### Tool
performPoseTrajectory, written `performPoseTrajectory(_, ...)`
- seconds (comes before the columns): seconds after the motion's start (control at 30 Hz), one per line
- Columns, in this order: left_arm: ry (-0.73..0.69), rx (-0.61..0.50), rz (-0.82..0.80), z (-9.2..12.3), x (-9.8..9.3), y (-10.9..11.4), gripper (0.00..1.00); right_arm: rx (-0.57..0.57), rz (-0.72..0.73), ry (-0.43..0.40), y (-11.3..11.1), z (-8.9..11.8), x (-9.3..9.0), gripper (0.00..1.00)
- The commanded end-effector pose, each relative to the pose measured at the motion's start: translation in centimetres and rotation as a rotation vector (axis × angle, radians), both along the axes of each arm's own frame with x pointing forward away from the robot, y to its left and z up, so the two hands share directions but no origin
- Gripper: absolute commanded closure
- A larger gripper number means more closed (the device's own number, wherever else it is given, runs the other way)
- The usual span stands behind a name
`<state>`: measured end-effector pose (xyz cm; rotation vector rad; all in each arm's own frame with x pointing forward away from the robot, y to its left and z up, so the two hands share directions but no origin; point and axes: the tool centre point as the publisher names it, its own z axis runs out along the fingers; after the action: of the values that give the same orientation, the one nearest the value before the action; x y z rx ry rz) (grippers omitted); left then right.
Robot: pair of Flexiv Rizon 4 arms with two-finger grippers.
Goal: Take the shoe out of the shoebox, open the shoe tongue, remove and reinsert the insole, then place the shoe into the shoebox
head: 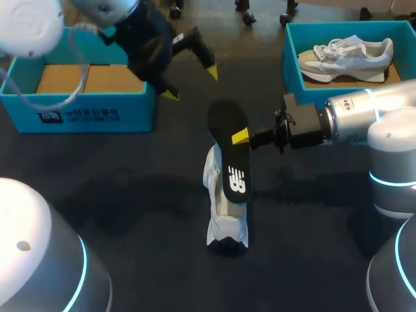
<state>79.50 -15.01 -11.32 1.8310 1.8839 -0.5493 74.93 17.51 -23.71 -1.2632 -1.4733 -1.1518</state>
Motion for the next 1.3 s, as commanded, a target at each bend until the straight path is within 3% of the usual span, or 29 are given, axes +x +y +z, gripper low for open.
performPoseTrajectory(0.03,-0.101,-0.698,0.071,-0.4,-1.0,1.0,0.00,-0.001,0.000,0.000,0.2,-0.1,0.0,1.00)
performPoseTrajectory(0.33,-0.101,-0.698,0.071,-0.4,-1.0,1.0,0.00,-0.001,0.000,0.000,0.2,-0.1,0.0,1.00)
performPoseTrajectory(0.57,-0.067,-0.820,0.017,-3.5,0.9,0.6,0.00,-0.001,0.000,0.000,0.2,-0.1,0.0,1.00)
performPoseTrajectory(0.7,-0.083,-0.803,-0.024,-4.5,1.1,1.4,0.00,-0.001,0.000,0.000,0.2,-0.1,0.0,1.00)
performPoseTrajectory(1.0,-0.083,-0.803,-0.024,-4.5,1.1,1.4,0.00,-0.001,0.000,0.000,0.2,-0.1,0.0,1.00)
performPoseTrajectory(1.1,-0.076,-0.800,-0.002,-5.5,0.8,1.0,0.00,-0.001,0.000,0.000,0.2,-0.1,0.0,1.00)
performPoseTrajectory(1.3,-0.077,-0.752,0.023,-7.0,0.7,0.9,0.00,0.005,-0.022,-0.029,0.9,1.9,0.4,1.00)
